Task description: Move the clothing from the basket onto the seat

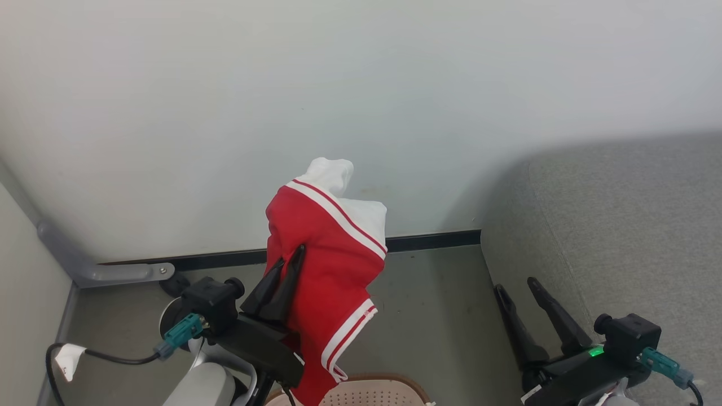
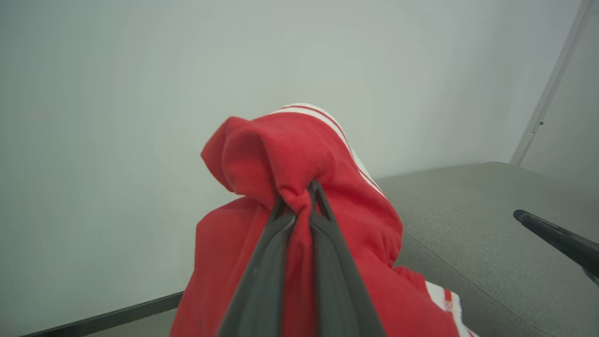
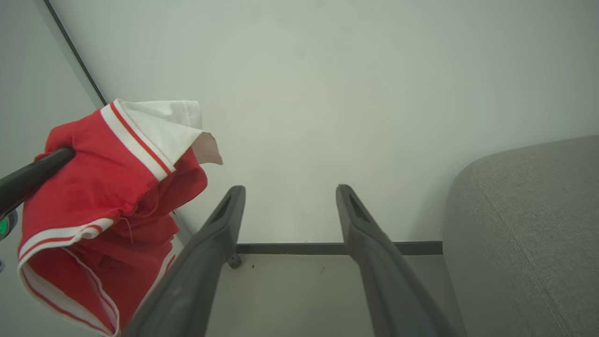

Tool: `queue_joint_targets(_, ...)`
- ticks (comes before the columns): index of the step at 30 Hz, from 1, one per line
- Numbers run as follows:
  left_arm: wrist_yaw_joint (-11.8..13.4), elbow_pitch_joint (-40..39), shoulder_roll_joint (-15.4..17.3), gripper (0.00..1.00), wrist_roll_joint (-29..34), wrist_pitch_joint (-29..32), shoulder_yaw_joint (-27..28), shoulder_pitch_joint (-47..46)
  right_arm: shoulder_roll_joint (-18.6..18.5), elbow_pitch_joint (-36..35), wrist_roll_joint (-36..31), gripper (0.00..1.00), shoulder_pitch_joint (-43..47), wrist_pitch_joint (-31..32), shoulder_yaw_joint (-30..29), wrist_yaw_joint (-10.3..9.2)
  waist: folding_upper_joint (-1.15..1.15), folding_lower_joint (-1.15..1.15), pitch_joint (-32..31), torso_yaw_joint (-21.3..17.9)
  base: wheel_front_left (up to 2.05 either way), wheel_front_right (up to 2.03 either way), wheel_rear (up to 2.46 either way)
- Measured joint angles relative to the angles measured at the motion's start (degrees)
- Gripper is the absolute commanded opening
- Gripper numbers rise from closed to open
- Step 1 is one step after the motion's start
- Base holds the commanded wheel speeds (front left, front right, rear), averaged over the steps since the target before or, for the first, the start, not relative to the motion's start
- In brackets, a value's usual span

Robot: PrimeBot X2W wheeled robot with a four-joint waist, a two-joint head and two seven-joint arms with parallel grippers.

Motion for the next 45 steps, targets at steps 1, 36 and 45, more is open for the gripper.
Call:
queue_joint_targets(1,0.0,-0.6,0.1,0.00,-0.1,0.0,0.0,0.1,-0.1,-0.3,0.4,1.00,0.0,0.0,0.6,0.00,0.00,0.00,-0.1,0.0,0.00,0.00,0.00)
queue_joint_targets(36,0.1,-8.5,-2.3,0.00,-1.1,4.7,-2.0,-2.5,-0.1,5.4,4.4,1.00,-19.7,0.0,42.6,0.00,0.01,0.01,1.6,4.2,0.00,0.00,0.00)
queue_joint_targets(45,0.1,-9.6,-3.1,0.00,-2.5,5.8,-4.0,-3.3,5.0,14.8,8.8,1.00,-25.4,0.0,46.5,0.00,0.01,0.01,2.6,6.3,0.00,0.00,0.00)
